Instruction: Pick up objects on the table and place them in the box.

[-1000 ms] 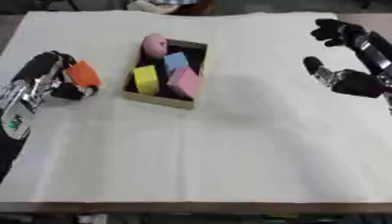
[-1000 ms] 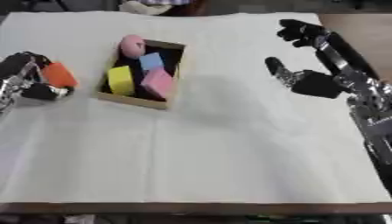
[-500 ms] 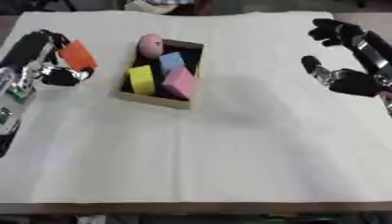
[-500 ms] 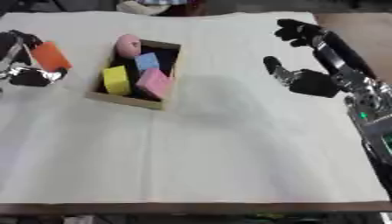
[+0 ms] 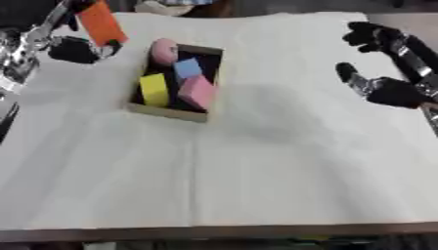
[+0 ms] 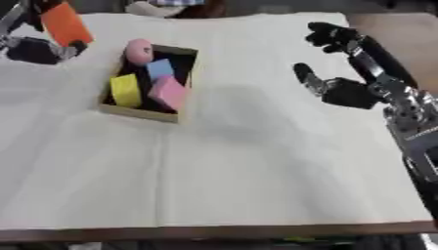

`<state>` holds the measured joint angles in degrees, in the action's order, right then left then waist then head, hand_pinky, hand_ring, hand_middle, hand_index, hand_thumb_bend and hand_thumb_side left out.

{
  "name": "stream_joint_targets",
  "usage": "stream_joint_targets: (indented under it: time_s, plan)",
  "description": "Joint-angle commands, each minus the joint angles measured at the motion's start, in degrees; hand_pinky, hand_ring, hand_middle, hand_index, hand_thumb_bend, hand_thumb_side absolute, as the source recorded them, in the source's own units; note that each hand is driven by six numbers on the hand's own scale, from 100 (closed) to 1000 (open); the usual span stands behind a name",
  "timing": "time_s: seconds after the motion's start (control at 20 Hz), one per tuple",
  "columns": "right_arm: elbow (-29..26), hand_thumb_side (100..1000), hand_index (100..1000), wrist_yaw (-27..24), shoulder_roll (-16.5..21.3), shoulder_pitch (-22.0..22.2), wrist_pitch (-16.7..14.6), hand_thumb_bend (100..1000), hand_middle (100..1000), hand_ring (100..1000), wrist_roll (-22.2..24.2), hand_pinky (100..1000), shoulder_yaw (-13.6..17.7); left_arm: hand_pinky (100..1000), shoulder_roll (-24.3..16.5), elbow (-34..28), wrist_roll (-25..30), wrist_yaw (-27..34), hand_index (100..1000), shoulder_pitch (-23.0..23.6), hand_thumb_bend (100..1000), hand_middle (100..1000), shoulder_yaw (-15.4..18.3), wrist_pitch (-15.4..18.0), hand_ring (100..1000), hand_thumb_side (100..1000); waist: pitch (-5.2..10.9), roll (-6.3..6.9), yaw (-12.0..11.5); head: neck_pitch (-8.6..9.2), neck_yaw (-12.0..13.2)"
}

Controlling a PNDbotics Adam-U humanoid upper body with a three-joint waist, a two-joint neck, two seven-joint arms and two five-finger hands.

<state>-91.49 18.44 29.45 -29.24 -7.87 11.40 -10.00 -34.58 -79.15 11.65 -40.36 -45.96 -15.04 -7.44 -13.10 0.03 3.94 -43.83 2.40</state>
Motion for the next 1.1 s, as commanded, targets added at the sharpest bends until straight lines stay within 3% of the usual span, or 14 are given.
stream_joint_targets:
  time_s: [0.05,0.3,0.6,0.75,0.8,1.1]
  plan:
    - [-0.4,602,955,-0.6,0.6,-1.0,-0.2,262,810,857,0.4,841,0.1,615,2.4,3.3,1.3,-1.8,686,-3.3,464,528,-1.7,1.9,508,350,1.87,-0.2,0.3,-0.28,0.1]
    - [-0.4,604,955,-0.7,0.2,-1.5,-0.3,259,811,857,0.8,841,-0.2,629,8.1,10.8,0.1,-5.4,710,-5.9,469,557,-3.0,4.1,535,349,1.74,-0.59,1.2,-0.28,0.5]
    - [-0.3,606,955,-0.9,0.1,-1.5,-0.2,254,810,857,1.0,841,-0.3,676,11.0,15.1,-2.5,-8.4,777,-6.5,532,634,-3.0,5.6,611,396,1.58,-0.77,1.4,-0.28,0.6]
    - [-0.3,606,955,-0.9,0.0,-1.7,-0.3,252,810,857,1.2,841,-0.4,701,11.4,15.4,-4.2,-8.5,816,-6.6,630,692,-3.0,5.8,658,461,1.55,-0.79,1.4,-0.28,0.6]
    - [-0.3,607,955,-0.9,-0.1,-1.7,-0.3,251,810,857,1.2,841,-0.5,721,11.3,15.3,-4.5,-8.7,841,-6.6,732,737,-3.1,5.9,697,523,1.54,-0.78,1.4,-0.28,0.7]
    - [-0.2,608,955,-0.9,0.0,-1.5,-0.3,248,810,857,1.2,841,-0.3,774,10.0,11.7,-4.2,-9.1,892,-5.3,855,808,-2.1,6.2,765,615,1.44,-0.7,1.3,-0.28,0.7]
